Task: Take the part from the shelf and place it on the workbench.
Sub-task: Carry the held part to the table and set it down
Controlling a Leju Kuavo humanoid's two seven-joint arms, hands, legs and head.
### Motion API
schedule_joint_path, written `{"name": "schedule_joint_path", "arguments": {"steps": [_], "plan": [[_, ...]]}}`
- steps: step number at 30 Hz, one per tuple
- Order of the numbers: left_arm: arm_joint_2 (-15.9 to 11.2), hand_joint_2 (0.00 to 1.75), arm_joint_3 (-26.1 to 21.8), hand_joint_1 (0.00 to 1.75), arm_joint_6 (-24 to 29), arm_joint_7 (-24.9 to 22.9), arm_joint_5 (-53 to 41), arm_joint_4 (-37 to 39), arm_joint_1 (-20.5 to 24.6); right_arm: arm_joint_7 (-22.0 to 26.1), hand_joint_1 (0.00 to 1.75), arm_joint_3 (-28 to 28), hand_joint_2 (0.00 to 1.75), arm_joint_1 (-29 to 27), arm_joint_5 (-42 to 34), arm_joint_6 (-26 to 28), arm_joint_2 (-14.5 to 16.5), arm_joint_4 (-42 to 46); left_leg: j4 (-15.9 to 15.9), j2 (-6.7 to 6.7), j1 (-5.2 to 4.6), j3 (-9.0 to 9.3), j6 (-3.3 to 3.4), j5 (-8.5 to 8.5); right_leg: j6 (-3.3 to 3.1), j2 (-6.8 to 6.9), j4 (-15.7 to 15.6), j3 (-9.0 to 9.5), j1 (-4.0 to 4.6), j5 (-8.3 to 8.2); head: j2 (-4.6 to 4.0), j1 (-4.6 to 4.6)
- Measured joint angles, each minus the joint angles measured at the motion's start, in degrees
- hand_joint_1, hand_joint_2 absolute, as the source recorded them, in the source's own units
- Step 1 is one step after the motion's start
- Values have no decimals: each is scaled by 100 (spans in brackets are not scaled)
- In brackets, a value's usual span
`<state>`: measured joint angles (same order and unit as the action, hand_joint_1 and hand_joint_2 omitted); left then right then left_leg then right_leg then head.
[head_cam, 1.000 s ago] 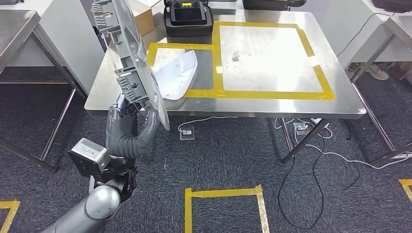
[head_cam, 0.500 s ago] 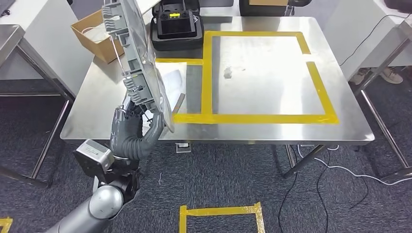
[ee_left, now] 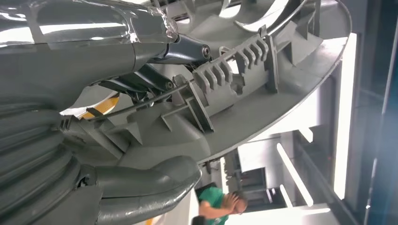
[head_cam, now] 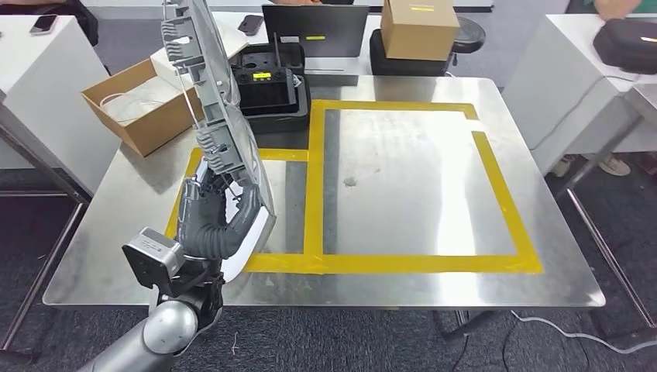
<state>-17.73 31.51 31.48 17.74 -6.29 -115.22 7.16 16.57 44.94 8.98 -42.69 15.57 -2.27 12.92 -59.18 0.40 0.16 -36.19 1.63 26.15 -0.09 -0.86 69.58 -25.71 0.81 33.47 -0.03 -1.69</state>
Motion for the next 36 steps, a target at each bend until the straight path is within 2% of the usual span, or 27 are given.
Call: {"name": "schedule_joint_path", "arguments": {"steps": [1, 2, 3, 4, 5, 6, 9, 10, 12, 14, 16, 18, 19, 20, 22, 23, 24, 27, 29, 31, 33, 34, 35, 36], "plan": [[7, 175, 1, 175, 1, 7, -2, -9, 10, 0, 0, 1, 0, -8, 0, -3, 12, 2, -1, -32, 12, 76, 20, 79, 45, 18, 281, -283, -23, 179, 0, 13], [14, 175, 1, 175, 1, 7, -2, -13, 9, 0, 0, 1, 0, -20, -2, -4, 18, 3, -2, -73, 25, 150, 20, 148, 85, 28, 442, -521, -52, 443, 0, 14], [20, 175, 2, 175, 1, 2, -2, -14, 3, 0, 0, 1, 0, -37, -3, -4, 21, 1, -4, -113, 44, 239, 2, 207, 120, 35, 492, -702, -82, 709, -1, 12], [25, 175, 3, 175, 1, -2, -2, -13, -3, 0, 0, 0, 0, -52, -4, -4, 21, -2, -7, -147, 67, 336, -21, 261, 148, 41, 445, -821, -107, 894, -1, 13], [29, 175, 4, 175, 1, -2, -2, -11, -6, 0, 0, -1, 0, -64, -4, -3, 21, -5, -10, -177, 93, 440, -51, 317, 167, 49, 299, -889, -126, 957, -1, 14], [34, 175, 5, 175, -1, 3, -3, -13, -7, 0, 0, -1, 0, -71, -1, -3, 21, -8, -11, -197, 121, 547, -85, 378, 175, 62, 52, -919, -140, 832, -1, 16], [47, 175, 9, 175, -13, 36, -87, -20, -18, 13, 0, 0, 0, -95, 2, -3, 24, -11, -24, -247, 161, 767, -201, 593, 118, 148, -808, -1012, -143, -326, -1, 43], [51, 175, 13, 175, -11, 40, -160, -28, -29, 30, 0, 1, 0, -98, -7, 1, 26, -11, -41, -256, 158, 814, -248, 645, 87, 150, -937, -1046, -138, -596, -1, 51], [56, 175, 22, 175, 18, 41, -324, -60, -55, 76, 0, 1, 0, -57, -35, 12, 29, -10, -73, -220, 149, 872, -335, 691, 28, 97, -979, -1027, -136, -685, -1, 41], [58, 175, 32, 175, 64, 63, -460, -98, -64, 115, 0, 0, 0, -5, -55, 27, 29, -9, -219, -106, 148, 821, -377, 766, -32, 51, -1050, -963, -143, -722, -1, 15], [60, 175, 45, 175, 90, 89, -549, -133, -55, 134, 0, -2, 0, 17, -62, 43, 17, -10, -678, -30, 143, 558, -384, 1021, -89, 12, -1100, -930, -130, -706, -1, -22], [60, 175, 52, 175, 98, 90, -583, -154, -56, 132, 0, -3, 0, 2, -63, 52, 3, -13, -1248, -32, 135, 152, -384, 1273, -139, -16, -1105, -911, -98, -649, -1, -49], [60, 175, 52, 175, 102, 84, -587, -157, -58, 126, 0, -2, 0, -9, -60, 52, -1, -14, -1372, -33, 133, 3, -380, 1269, -154, -31, -1104, -888, -81, -614, -1, -54], [60, 175, 52, 175, 106, 78, -588, -158, -59, 116, 0, -2, 0, -17, -56, 52, -2, -14, -1317, -35, 129, -68, -371, 1132, -159, -46, -1102, -851, -67, -579, -1, -56], [61, 175, 54, 175, 108, 73, -592, -157, -61, 94, 0, -2, 0, -22, -49, 53, -4, -14, -790, -48, 120, 13, -344, 587, -144, -73, -1097, -747, -53, -495, -1, -57], [62, 175, 58, 175, 107, 74, -597, -154, -63, 85, 0, -2, 0, -21, -46, 54, -6, -14, -537, -65, 106, 60, -329, 383, -125, -83, -1090, -706, -49, -458, -1, -43], [63, 175, 62, 175, 107, 76, -609, -151, -59, 79, 0, -3, 0, -15, -45, 55, -8, -14, -319, -81, 92, 98, -308, 273, -101, -90, -1077, -700, -47, -428, -1, -43], [65, 175, 73, 175, 124, 76, -623, -148, -63, 61, 0, -2, 0, -30, -39, 55, -10, -16, -94, -105, 67, 111, -215, 263, -23, -104, -1071, -738, -52, -395, -1, -67], [70, 175, 78, 175, 130, 81, -605, -148, -65, 57, 0, 1, 0, -41, -31, 59, -12, -17, -68, -91, 88, 145, -169, 245, 42, -65, -958, -769, -61, -286, -1, -71], [78, 175, 83, 175, 131, 97, -601, -149, -58, 57, 0, 1, 0, -23, -17, 68, -12, -16, -46, -60, 107, 189, -137, 249, 116, 6, -470, -981, -84, -5, -1, -61], [80, 175, 87, 175, 140, 107, -605, -149, -58, 53, 0, -1, 0, -10, -9, 74, -13, -16, -45, -40, 104, 211, -113, 269, 163, 46, 209, -1322, -110, 263, -1, -55], [82, 175, 92, 175, 146, 108, -607, -147, -60, 50, 0, -1, 0, -15, -7, 74, -13, -16, -45, -38, 101, 220, -106, 277, 170, 52, 401, -1435, -117, 286, -1, -54], [84, 175, 97, 175, 152, 109, -608, -144, -62, 46, 0, 0, 0, -21, -10, 74, -13, -16, -45, -40, 96, 227, -102, 284, 163, 54, 398, -1460, -120, 201, -1, -54], [87, 175, 102, 175, 156, 110, -609, -142, -63, 45, 0, 0, 0, -26, -18, 74, -13, -16, -44, -44, 90, 236, -102, 290, 142, 55, 184, -1384, -118, 19, -1, -54]]}}
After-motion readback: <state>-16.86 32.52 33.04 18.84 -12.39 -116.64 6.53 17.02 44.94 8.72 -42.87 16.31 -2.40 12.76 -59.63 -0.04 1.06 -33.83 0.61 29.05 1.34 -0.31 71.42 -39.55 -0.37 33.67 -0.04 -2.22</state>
